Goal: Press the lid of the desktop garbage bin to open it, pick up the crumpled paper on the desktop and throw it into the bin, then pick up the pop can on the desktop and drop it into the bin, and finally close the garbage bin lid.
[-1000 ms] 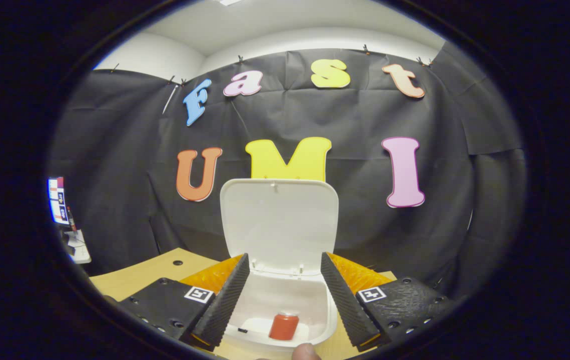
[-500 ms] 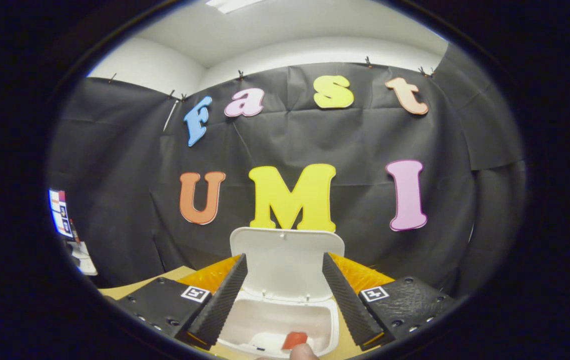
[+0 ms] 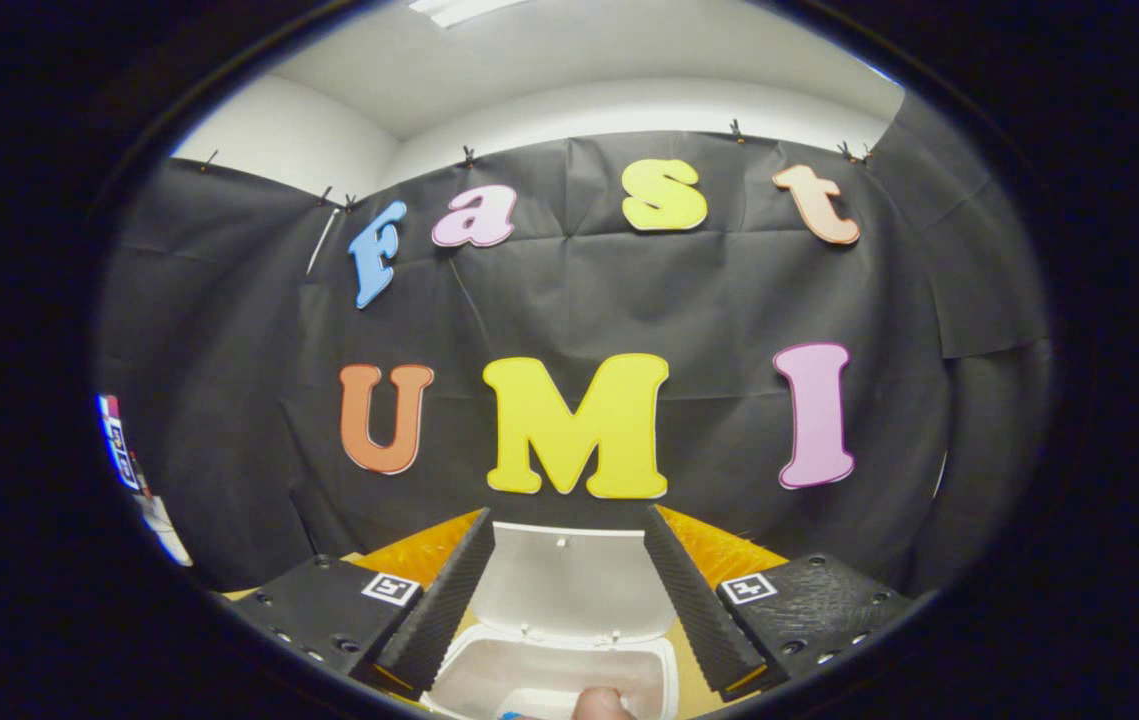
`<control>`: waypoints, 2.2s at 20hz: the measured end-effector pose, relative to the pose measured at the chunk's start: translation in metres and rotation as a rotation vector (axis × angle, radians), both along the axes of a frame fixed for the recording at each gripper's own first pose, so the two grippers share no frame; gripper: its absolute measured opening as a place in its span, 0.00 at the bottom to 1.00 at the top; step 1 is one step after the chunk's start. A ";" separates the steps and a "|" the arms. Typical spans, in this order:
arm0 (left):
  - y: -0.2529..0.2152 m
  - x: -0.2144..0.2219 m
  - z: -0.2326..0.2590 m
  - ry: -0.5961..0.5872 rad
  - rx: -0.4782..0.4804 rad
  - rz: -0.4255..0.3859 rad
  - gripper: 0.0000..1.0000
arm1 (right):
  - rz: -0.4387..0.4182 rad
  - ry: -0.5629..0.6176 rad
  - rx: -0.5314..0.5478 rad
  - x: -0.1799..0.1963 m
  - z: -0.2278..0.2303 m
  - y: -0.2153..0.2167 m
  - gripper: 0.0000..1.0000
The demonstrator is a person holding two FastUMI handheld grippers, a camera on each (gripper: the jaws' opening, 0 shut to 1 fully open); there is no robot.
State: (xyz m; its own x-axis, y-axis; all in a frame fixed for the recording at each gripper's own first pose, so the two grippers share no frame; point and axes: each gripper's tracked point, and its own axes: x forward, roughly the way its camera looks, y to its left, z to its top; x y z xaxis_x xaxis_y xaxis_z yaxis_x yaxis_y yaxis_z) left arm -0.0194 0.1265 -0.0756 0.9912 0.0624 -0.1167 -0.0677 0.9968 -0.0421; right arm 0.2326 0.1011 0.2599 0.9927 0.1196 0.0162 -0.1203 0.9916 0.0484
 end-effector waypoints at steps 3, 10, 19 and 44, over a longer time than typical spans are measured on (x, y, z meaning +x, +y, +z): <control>0.003 0.002 0.003 -0.007 -0.003 0.005 1.00 | -0.023 -0.006 0.005 0.019 0.006 -0.002 0.93; 0.013 0.002 0.008 -0.020 -0.011 0.017 1.00 | -0.022 0.045 -0.012 0.049 -0.010 0.013 0.93; 0.012 0.006 0.007 -0.022 -0.004 0.013 1.00 | -0.037 0.066 -0.014 0.061 -0.019 0.005 0.93; -0.034 -0.020 0.027 -0.048 0.038 -0.040 1.00 | 0.093 0.142 0.023 -0.050 -0.082 0.006 0.93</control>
State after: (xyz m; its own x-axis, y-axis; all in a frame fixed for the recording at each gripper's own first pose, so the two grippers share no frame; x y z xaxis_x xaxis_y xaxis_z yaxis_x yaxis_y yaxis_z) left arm -0.0390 0.0921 -0.0488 0.9974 0.0265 -0.0670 -0.0270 0.9996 -0.0061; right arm 0.1825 0.1069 0.1780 0.9698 0.2126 -0.1194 -0.2021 0.9748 0.0945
